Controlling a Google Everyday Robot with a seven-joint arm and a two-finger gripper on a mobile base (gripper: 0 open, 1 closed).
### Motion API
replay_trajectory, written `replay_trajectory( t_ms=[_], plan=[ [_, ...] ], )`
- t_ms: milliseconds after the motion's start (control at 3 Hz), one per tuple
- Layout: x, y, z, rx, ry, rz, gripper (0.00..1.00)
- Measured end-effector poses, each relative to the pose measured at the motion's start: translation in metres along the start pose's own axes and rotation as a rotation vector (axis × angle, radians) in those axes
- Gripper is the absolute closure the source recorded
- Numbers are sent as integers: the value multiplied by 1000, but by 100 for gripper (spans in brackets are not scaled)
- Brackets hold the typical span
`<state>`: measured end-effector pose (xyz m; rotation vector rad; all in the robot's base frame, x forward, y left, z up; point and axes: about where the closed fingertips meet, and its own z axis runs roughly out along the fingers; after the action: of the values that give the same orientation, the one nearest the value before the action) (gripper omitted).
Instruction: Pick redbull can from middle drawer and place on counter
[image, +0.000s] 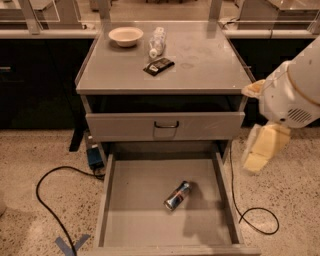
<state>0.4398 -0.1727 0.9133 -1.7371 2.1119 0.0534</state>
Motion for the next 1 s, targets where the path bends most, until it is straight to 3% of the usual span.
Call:
replay_trajectory(
  t_ms=[333, 667, 1000],
  plan=[
    [-16, 18, 51, -18, -111, -17, 0],
    [-28, 38, 113, -60, -159, -24, 0],
    [-36, 56, 159, -111, -164, -28, 0]
  ],
)
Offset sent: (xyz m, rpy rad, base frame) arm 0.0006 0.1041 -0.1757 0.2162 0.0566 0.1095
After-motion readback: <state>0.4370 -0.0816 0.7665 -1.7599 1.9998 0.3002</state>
